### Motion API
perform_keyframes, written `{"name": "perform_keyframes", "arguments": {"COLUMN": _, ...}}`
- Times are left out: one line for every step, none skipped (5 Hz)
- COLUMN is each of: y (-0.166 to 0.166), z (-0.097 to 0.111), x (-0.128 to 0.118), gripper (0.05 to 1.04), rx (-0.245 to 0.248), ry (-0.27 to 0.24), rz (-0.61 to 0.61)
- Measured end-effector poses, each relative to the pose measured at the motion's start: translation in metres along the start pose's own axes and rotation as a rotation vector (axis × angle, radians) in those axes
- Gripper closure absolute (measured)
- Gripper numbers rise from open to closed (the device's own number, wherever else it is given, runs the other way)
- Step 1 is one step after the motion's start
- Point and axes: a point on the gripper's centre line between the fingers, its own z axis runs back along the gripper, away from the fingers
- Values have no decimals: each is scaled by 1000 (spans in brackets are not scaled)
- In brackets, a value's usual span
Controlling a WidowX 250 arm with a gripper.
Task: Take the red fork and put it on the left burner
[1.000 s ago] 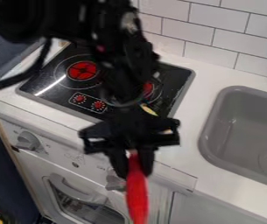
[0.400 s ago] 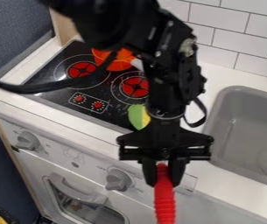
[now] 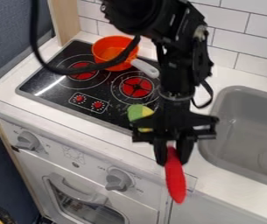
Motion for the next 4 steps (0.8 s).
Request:
{"name": "perform_keyframes", "arguments": {"y": 3, "z": -3, "x": 24, "gripper": 757, "rx": 12, "ry": 3, "rz": 61}}
{"name": "perform_keyframes", "arguments": {"y": 15, "z": -1, "x": 50, "gripper": 757, "rx": 22, "ry": 4, "rz": 140}}
{"name": "perform_keyframes", "arguments": {"y": 28, "z": 7, "x": 70, "gripper": 757, "rx": 14, "ry": 9, "rz": 213}}
{"name": "perform_keyframes", "arguments": {"y": 40, "z": 13, "x": 86, "gripper": 757, "rx": 6, "ry": 21, "rz": 255}}
